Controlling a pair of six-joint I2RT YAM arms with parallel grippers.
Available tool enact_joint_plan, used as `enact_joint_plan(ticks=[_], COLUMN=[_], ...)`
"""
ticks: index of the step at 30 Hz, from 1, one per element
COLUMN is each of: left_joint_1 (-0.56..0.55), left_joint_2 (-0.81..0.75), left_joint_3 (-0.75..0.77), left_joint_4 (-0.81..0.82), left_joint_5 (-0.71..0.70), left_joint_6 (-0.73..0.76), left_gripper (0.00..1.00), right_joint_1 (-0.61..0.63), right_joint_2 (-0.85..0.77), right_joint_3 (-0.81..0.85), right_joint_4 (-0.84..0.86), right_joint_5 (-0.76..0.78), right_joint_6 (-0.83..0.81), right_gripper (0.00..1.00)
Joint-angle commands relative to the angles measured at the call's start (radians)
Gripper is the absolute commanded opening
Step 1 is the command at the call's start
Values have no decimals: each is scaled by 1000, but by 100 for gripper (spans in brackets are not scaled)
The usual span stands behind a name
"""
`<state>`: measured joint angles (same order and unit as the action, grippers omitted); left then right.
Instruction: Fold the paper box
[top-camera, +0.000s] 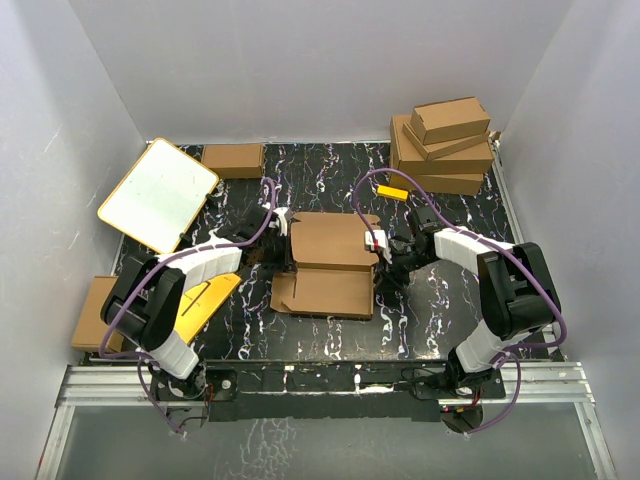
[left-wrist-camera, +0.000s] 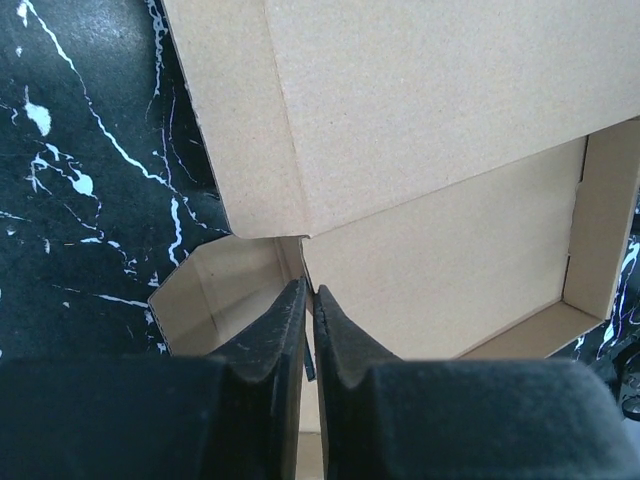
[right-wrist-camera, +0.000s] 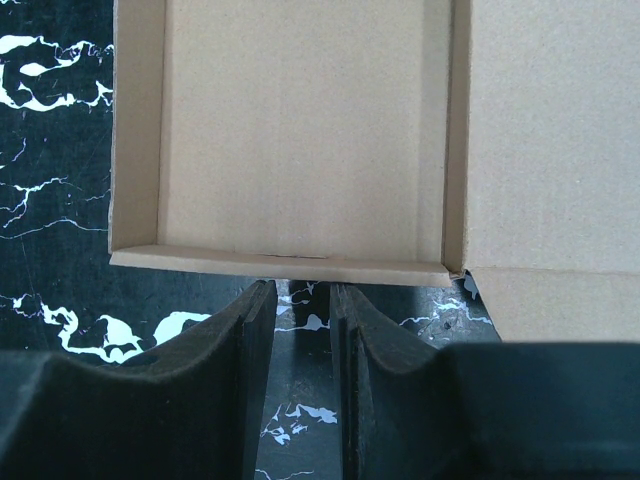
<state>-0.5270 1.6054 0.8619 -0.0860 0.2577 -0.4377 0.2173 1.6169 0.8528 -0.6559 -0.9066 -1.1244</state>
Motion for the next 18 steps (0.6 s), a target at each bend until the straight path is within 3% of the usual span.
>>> enact_joint_plan(ticks=[1, 10, 18], left_joint_1=[3, 4, 9], left_joint_2=[-41, -259, -513], left_joint_3=[10, -32, -191], left_joint_4=[-38, -152, -250], left_joint_5=[-11, -122, -197], left_joint_6=[-7, -14, -78], left_gripper=[9, 25, 43], right_joint_1=[7, 5, 5], right_joint_2=[-4, 0, -1], right_joint_3=[17, 20, 22], right_joint_4=[9, 6, 9], right_joint_5=[-29, -16, -14], right_joint_6=[-23, -23, -22], right_gripper=[33, 34, 34])
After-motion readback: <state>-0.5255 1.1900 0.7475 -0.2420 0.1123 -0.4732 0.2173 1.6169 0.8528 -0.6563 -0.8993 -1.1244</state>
